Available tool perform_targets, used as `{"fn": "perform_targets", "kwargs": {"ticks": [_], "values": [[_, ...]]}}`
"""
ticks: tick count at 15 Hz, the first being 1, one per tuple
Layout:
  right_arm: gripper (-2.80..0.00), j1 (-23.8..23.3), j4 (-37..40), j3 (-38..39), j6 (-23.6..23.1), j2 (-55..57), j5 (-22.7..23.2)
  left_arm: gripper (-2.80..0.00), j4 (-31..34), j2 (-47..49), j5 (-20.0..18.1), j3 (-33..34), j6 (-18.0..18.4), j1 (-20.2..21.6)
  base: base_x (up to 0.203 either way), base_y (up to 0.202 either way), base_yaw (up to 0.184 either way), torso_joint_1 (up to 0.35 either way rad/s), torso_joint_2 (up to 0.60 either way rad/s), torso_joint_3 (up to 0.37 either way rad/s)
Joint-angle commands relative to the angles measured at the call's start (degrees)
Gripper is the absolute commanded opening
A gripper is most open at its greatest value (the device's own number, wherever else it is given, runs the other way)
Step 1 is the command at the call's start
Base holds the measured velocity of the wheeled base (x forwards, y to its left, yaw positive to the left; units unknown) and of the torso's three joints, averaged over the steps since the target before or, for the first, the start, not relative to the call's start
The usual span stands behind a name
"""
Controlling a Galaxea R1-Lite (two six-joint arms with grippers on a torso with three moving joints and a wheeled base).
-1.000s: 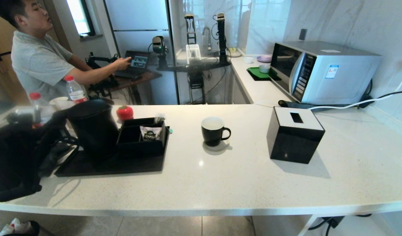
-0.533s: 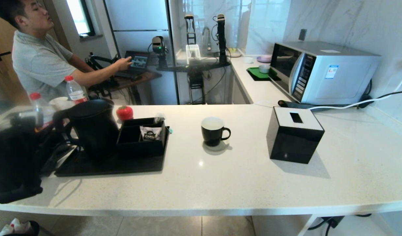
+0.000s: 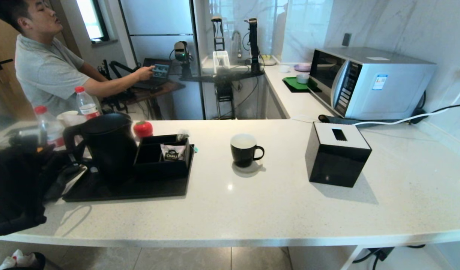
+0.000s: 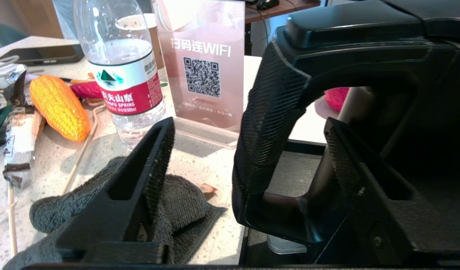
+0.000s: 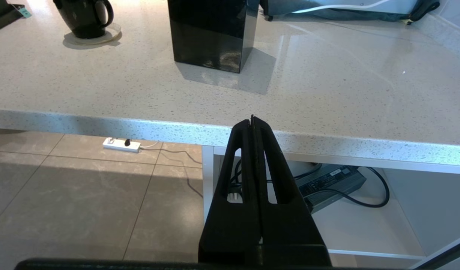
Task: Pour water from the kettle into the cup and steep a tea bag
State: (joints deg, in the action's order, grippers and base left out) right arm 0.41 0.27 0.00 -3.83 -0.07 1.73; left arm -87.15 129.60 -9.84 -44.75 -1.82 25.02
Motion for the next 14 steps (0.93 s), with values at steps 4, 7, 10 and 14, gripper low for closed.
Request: {"fn": "perform_targets", "kwargs": {"ticks": [4,7,10,14], "values": [[-2.8,0.02,0.0,0.0,-0.04,0.07,0.03,0.0,-2.81,1.64,-2.54,-2.9,0.09,0.74,0.0,0.0,0.0,0.0,0.0,0.0],[-2.8,0.02,0.0,0.0,-0.04,0.07,0.03,0.0,-2.81,3.12,-3.5,-5.61,0.13,1.26,0.0,0.0,0.0,0.0,0.0,0.0],[-2.8,0.02,0.0,0.0,-0.04,0.07,0.03,0.0,-2.81,4.36,-4.41,-7.56,0.15,1.62,0.0,0.0,0.0,0.0,0.0,0.0],[-2.8,0.02,0.0,0.0,-0.04,0.07,0.03,0.0,-2.81,4.79,-6.22,-7.88,0.15,2.49,0.0,0.0,0.0,0.0,0.0,0.0]]}}
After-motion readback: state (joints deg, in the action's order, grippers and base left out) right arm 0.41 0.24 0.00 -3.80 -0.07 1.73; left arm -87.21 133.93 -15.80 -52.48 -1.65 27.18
